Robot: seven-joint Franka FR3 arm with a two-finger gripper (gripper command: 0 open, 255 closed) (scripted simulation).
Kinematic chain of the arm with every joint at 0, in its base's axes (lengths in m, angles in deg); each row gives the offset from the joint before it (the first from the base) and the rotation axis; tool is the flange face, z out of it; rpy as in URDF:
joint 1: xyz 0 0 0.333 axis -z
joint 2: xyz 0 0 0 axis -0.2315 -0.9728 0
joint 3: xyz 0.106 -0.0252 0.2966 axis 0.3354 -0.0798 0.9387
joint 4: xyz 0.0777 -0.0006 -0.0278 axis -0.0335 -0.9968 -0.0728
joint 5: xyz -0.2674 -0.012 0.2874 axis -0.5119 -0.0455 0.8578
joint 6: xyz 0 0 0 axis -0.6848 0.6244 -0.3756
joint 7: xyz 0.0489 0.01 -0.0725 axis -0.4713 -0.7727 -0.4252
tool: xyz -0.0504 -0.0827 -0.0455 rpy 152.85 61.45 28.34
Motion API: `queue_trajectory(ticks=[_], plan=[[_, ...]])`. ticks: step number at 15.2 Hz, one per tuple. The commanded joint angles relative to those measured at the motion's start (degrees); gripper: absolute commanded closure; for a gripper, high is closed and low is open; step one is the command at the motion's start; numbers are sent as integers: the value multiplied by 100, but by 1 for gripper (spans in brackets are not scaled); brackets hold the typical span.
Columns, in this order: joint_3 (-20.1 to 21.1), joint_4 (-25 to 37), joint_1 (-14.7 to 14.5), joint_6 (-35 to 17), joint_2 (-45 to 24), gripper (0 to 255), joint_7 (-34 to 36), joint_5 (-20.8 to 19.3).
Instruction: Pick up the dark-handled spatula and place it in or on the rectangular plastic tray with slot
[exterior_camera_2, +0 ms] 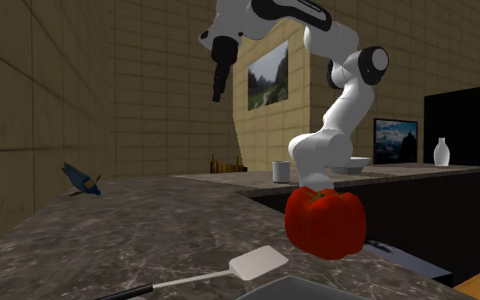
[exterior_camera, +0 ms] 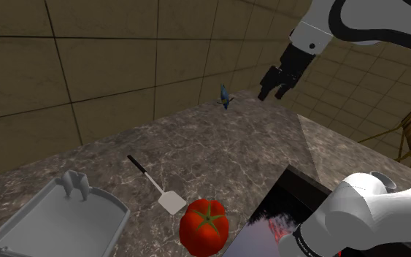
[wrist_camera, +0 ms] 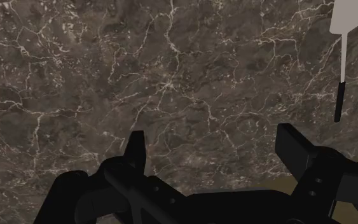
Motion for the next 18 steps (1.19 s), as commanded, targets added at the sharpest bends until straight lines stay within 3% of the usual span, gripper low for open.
queue_trajectory(ticks=[1, 10, 18], plan=[[0, 0, 0, 0, 0, 0, 0, 0], [831, -375, -338, -1103, -835, 0, 585, 311], [1574, -297, -565, -2050, -1957, 0, 1148, 373]])
